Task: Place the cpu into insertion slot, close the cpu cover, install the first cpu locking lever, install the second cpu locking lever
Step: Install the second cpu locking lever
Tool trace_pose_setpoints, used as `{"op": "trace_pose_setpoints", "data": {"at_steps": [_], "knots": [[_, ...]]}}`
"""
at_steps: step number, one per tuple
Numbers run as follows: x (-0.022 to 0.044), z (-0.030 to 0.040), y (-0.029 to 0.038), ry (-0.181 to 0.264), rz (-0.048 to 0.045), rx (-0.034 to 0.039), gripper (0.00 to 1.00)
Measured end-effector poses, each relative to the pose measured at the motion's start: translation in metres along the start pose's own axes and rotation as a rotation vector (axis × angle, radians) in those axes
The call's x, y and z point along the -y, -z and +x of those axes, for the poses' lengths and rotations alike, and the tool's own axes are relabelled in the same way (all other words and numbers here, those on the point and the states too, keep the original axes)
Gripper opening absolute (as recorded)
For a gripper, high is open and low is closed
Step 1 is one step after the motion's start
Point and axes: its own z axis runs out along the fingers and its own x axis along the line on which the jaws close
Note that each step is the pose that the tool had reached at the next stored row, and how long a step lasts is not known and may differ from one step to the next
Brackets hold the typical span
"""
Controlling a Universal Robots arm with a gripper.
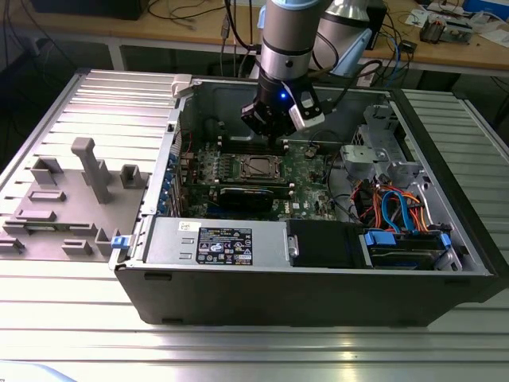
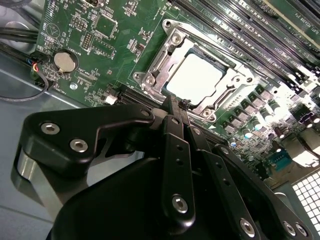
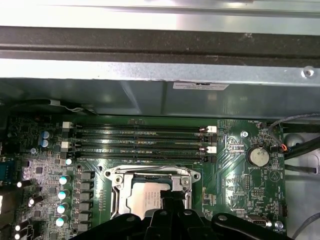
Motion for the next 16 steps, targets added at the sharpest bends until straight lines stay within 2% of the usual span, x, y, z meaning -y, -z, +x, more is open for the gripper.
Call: {"op": "trace_pose_setpoints", "data": {"at_steps": [12,16], "knots": [[0.0002,0.0,0.0002,0.0,0.0,0.0001,0.11],[-0.0003,0.0,0.0042,0.0,0.0001,0.0,0.11]]}}
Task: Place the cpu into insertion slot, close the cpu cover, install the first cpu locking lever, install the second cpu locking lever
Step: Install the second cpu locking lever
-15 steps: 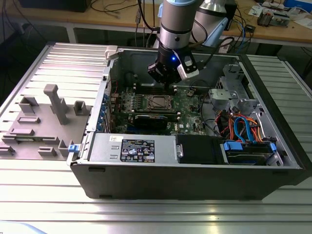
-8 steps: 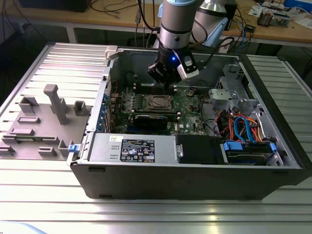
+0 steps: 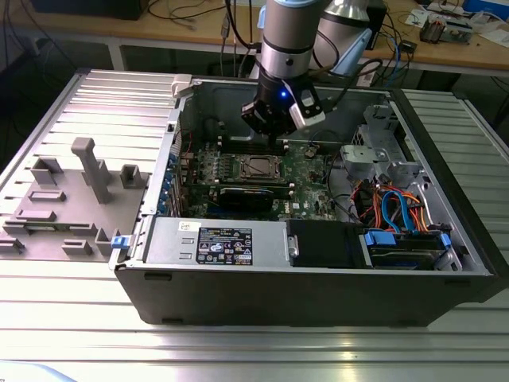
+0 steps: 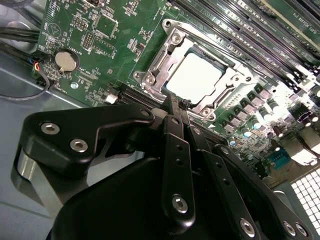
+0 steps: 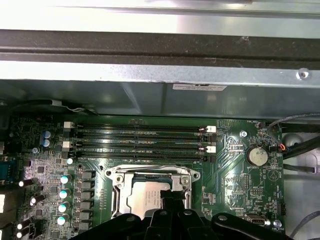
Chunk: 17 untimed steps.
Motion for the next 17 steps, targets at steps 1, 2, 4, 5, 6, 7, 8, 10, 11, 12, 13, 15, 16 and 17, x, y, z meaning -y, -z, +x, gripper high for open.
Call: {"op": "trace_pose_setpoints", "data": {"at_steps": [1,2,4,5,6,7,8,10,11,12,13,15,16,17], "knots": [[-0.0001,0.0,0.0009,0.0,0.0,0.0001,0.11],[-0.0002,0.0,0.0015,0.0,-0.0001,0.0001,0.11],[-0.0002,0.0,0.0016,0.0,-0.0004,0.0002,0.11],[-0.0002,0.0,0.0016,0.0,-0.0003,0.0002,0.11],[-0.0002,0.0,0.0018,0.0,0.0,0.0,0.11],[-0.0002,0.0,0.0018,0.0,-0.0002,0.0001,0.11],[-0.0002,0.0,0.0018,0.0,-0.0002,0.0001,0.11],[0.0001,0.0,0.002,0.0,0.0001,-0.0001,0.11],[0.0005,0.0,0.002,0.0,0.0,-0.0001,0.11],[0.0009,0.0,0.002,0.0,0.0,0.0,0.11],[0.0016,0.0,0.002,0.0,-0.0001,0.0,0.11],[0.0032,0.0001,0.0022,0.0,-0.0001,0.0,0.11],[0.0034,0.0001,0.0022,0.0,-0.0001,0.0001,0.11],[0.0035,0.0001,0.0022,0.0,-0.0001,0.0001,0.11]]}}
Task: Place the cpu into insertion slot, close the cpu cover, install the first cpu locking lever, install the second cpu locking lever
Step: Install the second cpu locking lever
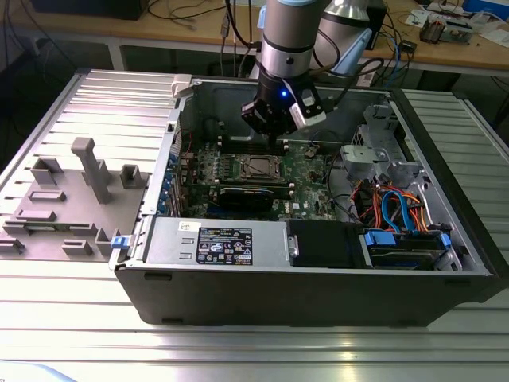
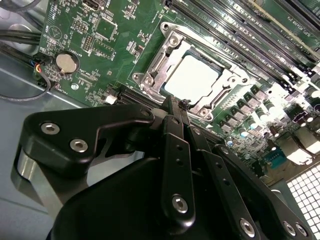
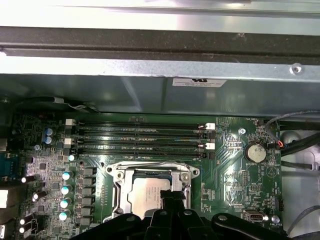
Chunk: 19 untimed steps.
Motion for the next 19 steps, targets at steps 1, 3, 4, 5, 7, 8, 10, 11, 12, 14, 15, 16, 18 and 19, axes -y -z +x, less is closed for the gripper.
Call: {"op": "trace_pose_setpoints", "data": {"at_steps": [1,3,4,5,7,8,10,11,12,14,15,16,18,19], "knots": [[0.0,0.0,0.0,0.0,0.0,-0.0001,0.11],[0.0004,0.0,0.0001,0.0,0.0001,-0.0001,0.11],[0.0008,0.0,0.0001,0.0,0.0,-0.0001,0.11],[0.0008,0.0,0.0001,0.0,0.0001,-0.0001,0.11],[0.0009,0.0,0.0001,0.0,0.0001,-0.0001,0.11],[0.0009,0.0,0.0001,0.0,0.0,-0.0001,0.11],[0.001,0.0,0.0002,0.0,0.0001,-0.0001,0.11],[0.001,0.0,0.0001,0.0,0.0,-0.0001,0.11],[0.001,0.0,0.0002,0.0,0.0001,-0.0001,0.11],[0.0013,0.0,0.0002,0.0,0.0001,-0.0001,0.11],[0.0021,0.0,0.0003,0.0,0.0002,-0.0002,0.11],[0.0033,0.0001,0.0004,0.0,0.0001,-0.0002,0.11],[0.005,0.0001,0.0006,0.0,0.0001,-0.0001,0.11],[0.0057,0.0001,0.0006,0.0,0.0,-0.0001,0.11]]}}
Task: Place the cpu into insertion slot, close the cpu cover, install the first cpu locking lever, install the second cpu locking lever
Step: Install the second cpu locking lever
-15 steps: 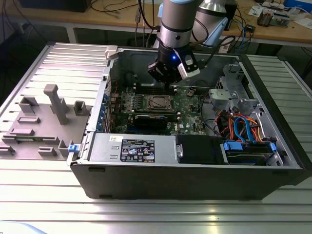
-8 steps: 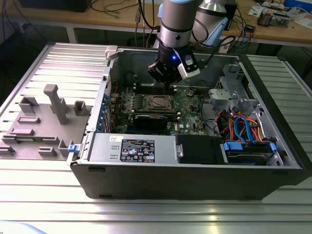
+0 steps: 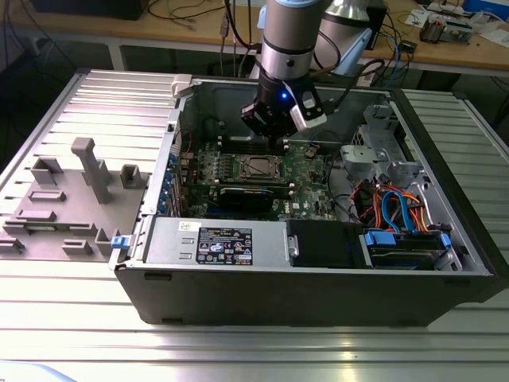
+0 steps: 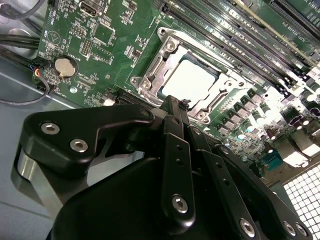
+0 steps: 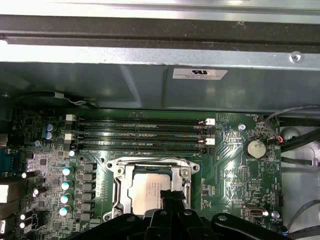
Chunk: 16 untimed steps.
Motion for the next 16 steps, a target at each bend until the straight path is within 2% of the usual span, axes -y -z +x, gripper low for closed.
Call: {"op": "trace_pose_setpoints", "data": {"at_steps": [10,14,15,16], "knots": [[0.0127,0.0004,0.0008,0.0,0.0,0.0001,0.11],[0.0203,0.0006,0.0005,0.0,0.0001,0.0,0.11],[0.0252,0.0007,-0.0017,0.0,-0.0002,0.0002,0.11],[0.027,0.0008,-0.0029,0.0,0.0,0.0001,0.11]]}}
